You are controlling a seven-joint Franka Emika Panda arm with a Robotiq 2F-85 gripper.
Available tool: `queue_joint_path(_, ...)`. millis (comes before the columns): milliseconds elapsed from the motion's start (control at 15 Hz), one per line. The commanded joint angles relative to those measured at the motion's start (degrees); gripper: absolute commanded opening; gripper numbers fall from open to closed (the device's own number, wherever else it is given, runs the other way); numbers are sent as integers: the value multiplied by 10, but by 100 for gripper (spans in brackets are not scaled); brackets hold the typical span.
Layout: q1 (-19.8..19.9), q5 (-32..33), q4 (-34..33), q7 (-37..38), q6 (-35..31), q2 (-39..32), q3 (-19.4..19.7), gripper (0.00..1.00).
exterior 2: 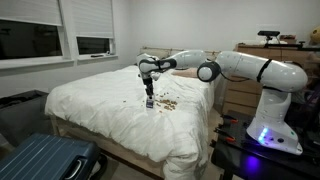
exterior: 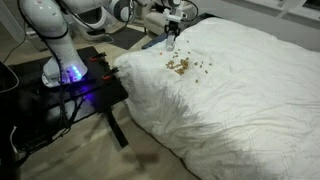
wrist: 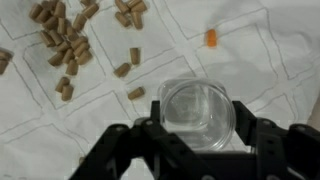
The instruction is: Pour the contents in the jar on the bed
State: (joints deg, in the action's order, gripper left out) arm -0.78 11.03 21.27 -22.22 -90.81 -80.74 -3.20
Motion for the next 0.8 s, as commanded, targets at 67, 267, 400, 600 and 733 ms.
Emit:
queue_joint_path(67,-6,-8,0,-6,-39,-18,29,45)
queue_joint_path(267,-6,-12,-2,2,-36,-29,37,45)
queue_joint_path(400,-4,-15,-2,7,-28,-34,39,45)
queue_joint_path(600,1,-29,6,13,2,-28,35,45)
queue_joint_path(733,5,-35,6,22,16,-26,34,45)
